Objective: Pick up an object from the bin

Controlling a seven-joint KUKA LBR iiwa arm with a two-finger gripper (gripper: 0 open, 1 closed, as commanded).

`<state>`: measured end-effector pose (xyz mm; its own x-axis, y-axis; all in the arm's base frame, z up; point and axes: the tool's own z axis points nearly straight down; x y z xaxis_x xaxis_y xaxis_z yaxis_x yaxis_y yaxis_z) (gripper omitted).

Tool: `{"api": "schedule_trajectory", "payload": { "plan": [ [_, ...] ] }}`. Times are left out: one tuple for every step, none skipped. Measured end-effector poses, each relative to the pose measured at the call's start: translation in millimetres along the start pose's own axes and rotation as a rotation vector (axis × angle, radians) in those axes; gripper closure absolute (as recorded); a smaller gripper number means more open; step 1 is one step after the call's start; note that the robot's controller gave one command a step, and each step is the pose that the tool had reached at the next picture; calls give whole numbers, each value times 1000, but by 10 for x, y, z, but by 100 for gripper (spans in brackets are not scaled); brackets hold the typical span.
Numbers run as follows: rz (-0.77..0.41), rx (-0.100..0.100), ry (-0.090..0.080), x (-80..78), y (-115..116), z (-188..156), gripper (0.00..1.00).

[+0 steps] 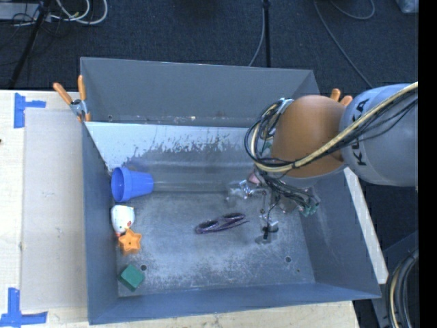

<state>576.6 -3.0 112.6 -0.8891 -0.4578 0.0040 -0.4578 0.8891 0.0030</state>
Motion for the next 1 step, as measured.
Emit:
{"api": "schedule_trajectory", "payload": {
  "plan": [
    [213,1,-3,-795,708,349,100]
  ]
}}
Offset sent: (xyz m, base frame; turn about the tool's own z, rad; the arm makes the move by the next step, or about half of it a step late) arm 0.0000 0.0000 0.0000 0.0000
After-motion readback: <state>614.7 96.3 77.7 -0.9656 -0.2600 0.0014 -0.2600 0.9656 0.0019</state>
